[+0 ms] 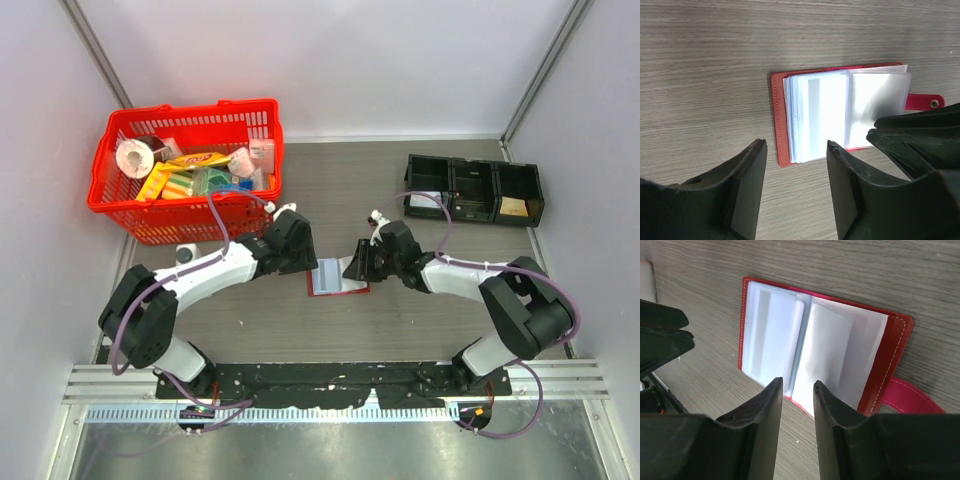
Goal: Take the credit cards out of the card holder
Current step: Remove the credit card from the card holder.
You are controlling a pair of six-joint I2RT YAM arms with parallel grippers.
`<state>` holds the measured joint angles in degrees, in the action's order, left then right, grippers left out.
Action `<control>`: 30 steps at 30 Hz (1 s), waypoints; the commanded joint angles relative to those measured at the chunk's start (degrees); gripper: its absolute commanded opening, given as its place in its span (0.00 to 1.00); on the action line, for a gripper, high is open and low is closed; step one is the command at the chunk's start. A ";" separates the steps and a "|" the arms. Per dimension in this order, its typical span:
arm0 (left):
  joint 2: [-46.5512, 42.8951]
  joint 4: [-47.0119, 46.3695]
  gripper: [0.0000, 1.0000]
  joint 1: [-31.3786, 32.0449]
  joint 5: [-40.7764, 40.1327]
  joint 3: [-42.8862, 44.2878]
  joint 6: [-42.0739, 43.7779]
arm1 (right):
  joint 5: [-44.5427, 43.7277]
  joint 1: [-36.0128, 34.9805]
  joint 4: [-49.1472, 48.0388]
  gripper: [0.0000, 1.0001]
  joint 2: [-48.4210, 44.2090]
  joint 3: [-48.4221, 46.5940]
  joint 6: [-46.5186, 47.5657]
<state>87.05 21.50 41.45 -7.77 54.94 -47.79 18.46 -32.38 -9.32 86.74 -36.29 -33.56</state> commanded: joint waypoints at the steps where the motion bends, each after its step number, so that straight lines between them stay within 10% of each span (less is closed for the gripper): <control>1: -0.92 -1.89 0.55 -0.23 1.17 1.49 -1.60 | -2.20 0.30 -0.17 0.34 0.80 -0.10 1.13; 30: 12.36 -7.87 0.50 -0.23 10.58 5.97 -5.82 | -3.69 0.30 -0.08 0.19 3.00 2.46 1.83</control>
<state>99.92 16.95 41.23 0.08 59.33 -52.86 15.84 -32.12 -9.41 88.53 -34.63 -32.91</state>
